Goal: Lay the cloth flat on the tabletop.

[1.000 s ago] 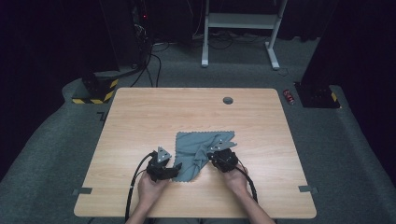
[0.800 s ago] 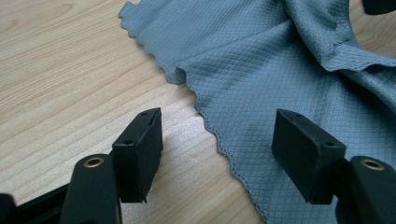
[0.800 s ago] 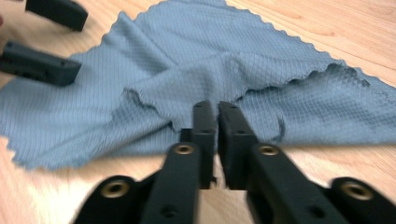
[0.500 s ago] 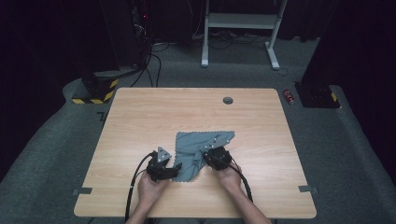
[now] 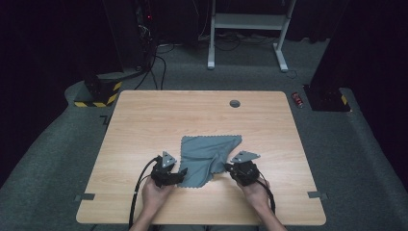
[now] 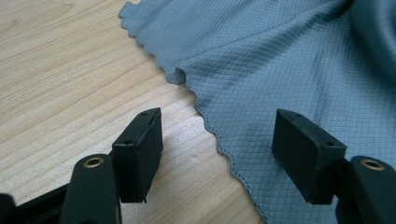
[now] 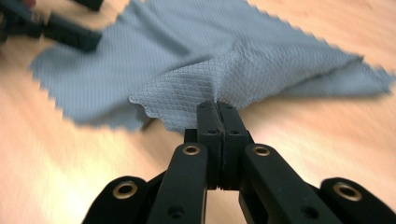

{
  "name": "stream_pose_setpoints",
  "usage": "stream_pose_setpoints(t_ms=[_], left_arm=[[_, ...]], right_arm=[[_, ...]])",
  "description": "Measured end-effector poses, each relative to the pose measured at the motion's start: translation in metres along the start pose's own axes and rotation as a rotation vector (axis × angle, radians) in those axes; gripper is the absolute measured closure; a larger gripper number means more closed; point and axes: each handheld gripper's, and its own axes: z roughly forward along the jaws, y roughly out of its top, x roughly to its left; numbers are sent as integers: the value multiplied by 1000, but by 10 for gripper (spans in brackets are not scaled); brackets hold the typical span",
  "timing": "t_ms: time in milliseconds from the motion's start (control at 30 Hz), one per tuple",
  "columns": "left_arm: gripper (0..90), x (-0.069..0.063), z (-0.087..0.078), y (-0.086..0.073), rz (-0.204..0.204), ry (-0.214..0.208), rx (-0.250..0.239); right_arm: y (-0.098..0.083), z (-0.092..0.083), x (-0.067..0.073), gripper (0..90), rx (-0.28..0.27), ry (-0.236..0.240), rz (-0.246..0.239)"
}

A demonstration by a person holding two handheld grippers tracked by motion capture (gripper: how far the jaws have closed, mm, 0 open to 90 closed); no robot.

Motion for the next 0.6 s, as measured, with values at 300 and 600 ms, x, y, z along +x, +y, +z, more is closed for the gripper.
stream_pose_setpoints(t_ms=[300,600], left_arm=[[339,0,0,0,-2,-1,0],[339,0,0,0,-3,-2,0]], right_arm=[[-36,-24,-6,894,125,-48,32],[-50,-26,-11,804,53,-65,111]])
